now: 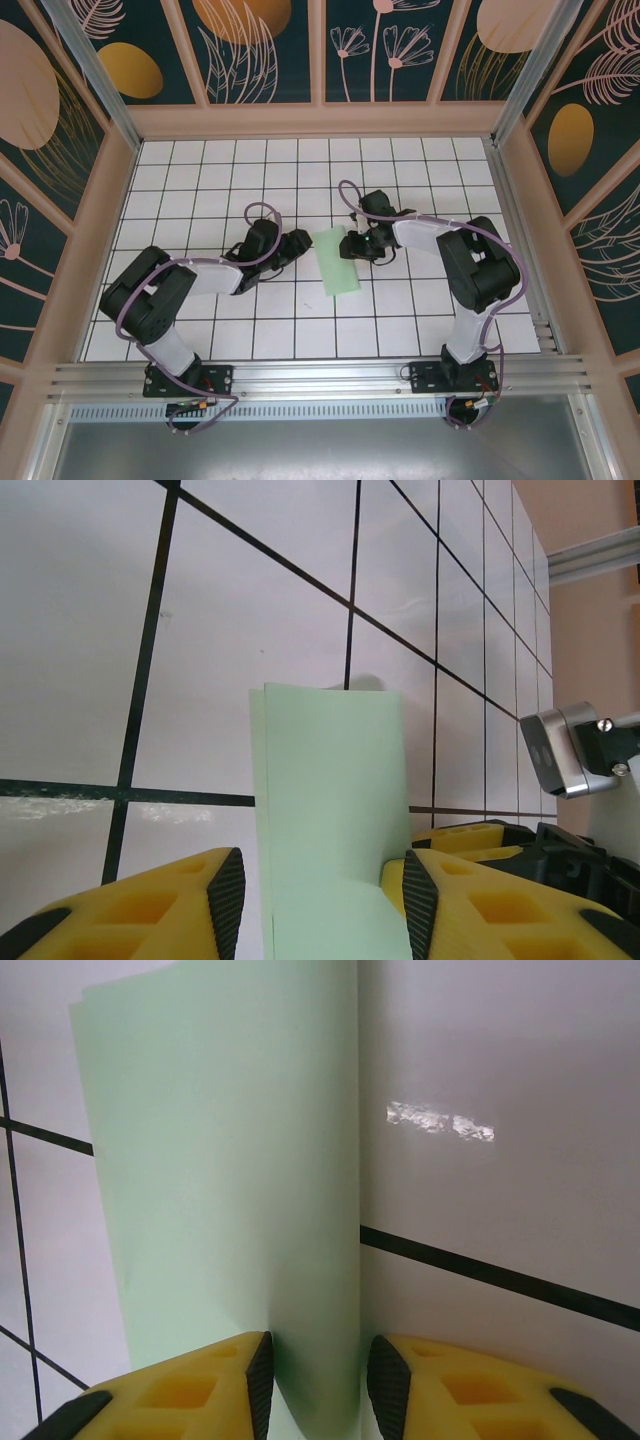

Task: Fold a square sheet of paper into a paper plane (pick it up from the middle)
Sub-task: Hold the square sheet of paper at the center of the table.

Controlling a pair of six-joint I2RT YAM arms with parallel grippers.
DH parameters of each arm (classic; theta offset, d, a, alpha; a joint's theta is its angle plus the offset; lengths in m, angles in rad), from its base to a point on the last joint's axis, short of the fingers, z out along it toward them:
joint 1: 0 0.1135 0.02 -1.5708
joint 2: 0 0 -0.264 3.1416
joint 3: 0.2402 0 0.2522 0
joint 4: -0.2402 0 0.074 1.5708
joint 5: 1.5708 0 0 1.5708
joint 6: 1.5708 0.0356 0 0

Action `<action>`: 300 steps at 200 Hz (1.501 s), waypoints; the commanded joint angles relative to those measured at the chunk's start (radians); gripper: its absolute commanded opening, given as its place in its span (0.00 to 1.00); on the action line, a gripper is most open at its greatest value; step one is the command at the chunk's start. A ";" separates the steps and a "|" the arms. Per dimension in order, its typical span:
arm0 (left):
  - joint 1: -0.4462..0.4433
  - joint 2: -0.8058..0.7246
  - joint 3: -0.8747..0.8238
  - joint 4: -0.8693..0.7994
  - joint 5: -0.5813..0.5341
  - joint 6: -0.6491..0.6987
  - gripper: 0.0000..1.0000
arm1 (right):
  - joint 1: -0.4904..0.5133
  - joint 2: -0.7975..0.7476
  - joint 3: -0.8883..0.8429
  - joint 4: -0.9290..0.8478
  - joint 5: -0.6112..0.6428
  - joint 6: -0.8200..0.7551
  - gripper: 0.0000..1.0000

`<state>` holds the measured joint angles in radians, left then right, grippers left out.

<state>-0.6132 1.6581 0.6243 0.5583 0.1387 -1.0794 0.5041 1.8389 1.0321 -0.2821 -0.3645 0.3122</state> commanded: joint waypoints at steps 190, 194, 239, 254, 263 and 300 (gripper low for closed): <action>0.006 0.028 0.034 0.008 0.082 0.073 0.46 | 0.037 0.151 0.007 -0.025 0.141 -0.083 0.40; 0.006 0.033 0.034 0.015 0.089 0.071 0.46 | 0.037 0.153 0.009 -0.025 0.142 -0.079 0.40; 0.003 0.083 0.040 0.063 0.144 0.043 0.44 | 0.037 0.170 0.015 -0.031 0.144 -0.055 0.41; 0.000 0.094 0.045 0.069 0.154 0.039 0.43 | 0.037 0.171 0.014 -0.031 0.142 -0.051 0.41; -0.003 0.099 0.050 0.069 0.157 0.039 0.43 | 0.037 0.171 0.013 -0.031 0.143 -0.050 0.41; -0.020 0.125 0.074 0.066 0.175 0.037 0.40 | 0.037 0.174 0.008 -0.029 0.148 -0.055 0.41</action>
<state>-0.6201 1.7615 0.6662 0.5888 0.2836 -1.0321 0.5247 1.8751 1.0897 -0.3565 -0.3260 0.2642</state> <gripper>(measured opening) 0.416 0.412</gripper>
